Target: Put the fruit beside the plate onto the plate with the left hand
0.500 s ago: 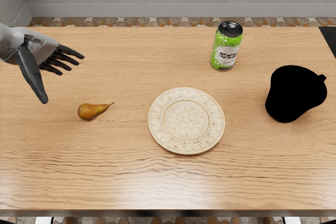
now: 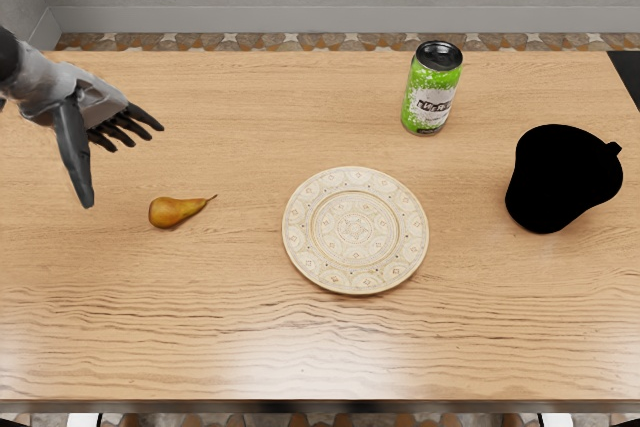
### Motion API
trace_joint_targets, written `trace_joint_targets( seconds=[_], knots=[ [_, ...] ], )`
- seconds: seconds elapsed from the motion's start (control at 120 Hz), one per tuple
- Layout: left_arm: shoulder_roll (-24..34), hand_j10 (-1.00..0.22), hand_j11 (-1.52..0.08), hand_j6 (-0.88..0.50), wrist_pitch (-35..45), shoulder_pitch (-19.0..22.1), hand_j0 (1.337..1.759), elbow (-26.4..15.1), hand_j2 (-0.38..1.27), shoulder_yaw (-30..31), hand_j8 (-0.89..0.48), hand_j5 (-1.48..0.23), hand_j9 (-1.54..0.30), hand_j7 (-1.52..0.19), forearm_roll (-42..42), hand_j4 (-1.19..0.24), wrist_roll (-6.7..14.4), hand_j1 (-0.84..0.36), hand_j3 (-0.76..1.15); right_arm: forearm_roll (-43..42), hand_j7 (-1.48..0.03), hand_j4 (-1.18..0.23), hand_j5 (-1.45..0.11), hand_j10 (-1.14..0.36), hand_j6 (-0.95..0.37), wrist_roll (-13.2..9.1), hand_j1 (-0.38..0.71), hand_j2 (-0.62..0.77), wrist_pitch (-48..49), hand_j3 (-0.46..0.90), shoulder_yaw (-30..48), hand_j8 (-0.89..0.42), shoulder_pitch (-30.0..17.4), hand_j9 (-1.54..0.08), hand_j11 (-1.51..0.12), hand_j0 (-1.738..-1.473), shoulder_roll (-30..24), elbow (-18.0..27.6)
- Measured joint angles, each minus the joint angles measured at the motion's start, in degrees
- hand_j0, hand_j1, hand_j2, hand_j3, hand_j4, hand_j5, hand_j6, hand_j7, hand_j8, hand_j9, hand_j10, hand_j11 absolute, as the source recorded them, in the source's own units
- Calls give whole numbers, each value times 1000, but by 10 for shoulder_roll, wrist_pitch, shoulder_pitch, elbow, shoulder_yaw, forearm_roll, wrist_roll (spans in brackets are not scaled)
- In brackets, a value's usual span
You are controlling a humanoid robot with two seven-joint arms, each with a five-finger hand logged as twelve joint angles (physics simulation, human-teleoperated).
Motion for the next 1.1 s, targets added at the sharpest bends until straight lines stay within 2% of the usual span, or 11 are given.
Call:
trace_joint_targets(
  seconds=[0.1, 0.133, 0.225, 0.292, 0.417, 0.458, 0.542, 0.592, 0.85, 1.1],
  knots=[
    [-100, -5, -5, -5, 1, -3, 1658, 15, 1, 28, -5, -5, -5, -5, -33, -5, 1, 344, 0, 0, -13, -10, -13, -10, -10, 0, -337, -2, 0, 0, 0, -10, 0, -13, -13, -1658, 0, 0],
    [-144, -4, -6, -5, 22, -4, 1658, 17, 1, 38, -5, -6, -6, -6, -43, -5, 1, 344, 0, 0, -13, -10, -13, -10, -10, 0, -337, -2, 0, 0, 0, -10, 0, -13, -13, -1658, 0, 0],
    [-227, -4, -6, -5, 166, 1, 1658, 13, 1, 59, -5, -6, -6, -6, -89, -5, 1, 344, 0, 0, -13, -10, -13, -10, -10, 0, -337, -2, 0, 0, 0, -10, 0, -13, -13, -1658, 0, 0],
    [-248, -5, -6, -5, 280, 7, 1658, 0, 1, 65, -5, -6, -6, -6, -131, -5, 1, 343, 0, 0, -13, -10, -13, -10, -10, 0, -337, -2, 0, 0, 0, -10, 0, -13, -13, -1658, 0, 0],
    [-264, -5, -6, -5, 447, 40, 1658, -33, 1, 64, -5, -6, -6, -6, -168, -5, 1, 343, 0, 0, -13, -10, -13, -10, -10, 0, -337, -2, 0, 0, 0, -10, 0, -13, -13, -1658, 0, 0],
    [-264, -5, -6, -5, 481, 44, 1658, -46, 1, 64, -5, -7, -6, -6, -173, -5, 1, 343, 0, 0, -13, -10, -13, -10, -10, 0, -337, -2, 0, 0, 0, -10, 0, -13, -13, -1658, 0, 0],
    [-264, -5, -7, -6, 539, 84, 1658, -66, 1, 61, -5, -7, -7, -7, -178, -5, 2, 343, 0, 0, -13, -10, -13, -10, -10, 0, -337, -2, 0, 0, 0, -10, 0, -13, -13, -1658, 0, 0],
    [-264, -5, -7, -6, 564, 89, 1658, -76, 1, 58, -5, -7, -7, -7, -178, -5, 4, 343, 0, 0, -13, -10, -13, -10, -10, 0, -337, -2, 0, 0, 0, -10, 0, -13, -13, -1658, 0, 0],
    [-264, -5, -7, -6, 602, 96, 1658, -101, 1, 21, -6, -7, -7, -7, -176, -6, 6, 343, 0, 0, -13, -10, -13, -10, -10, 0, -337, -2, 0, 0, 0, -10, 0, -13, -13, -1658, 0, 0],
    [-264, -6, -7, -6, 611, 128, 1658, -104, 1, 11, -6, -8, -7, -8, -176, -6, 5, 342, 0, 0, -13, -10, -13, -10, -10, 0, -337, -2, 0, 0, 0, -10, 0, -13, -13, -1658, 0, 0]
  ],
)
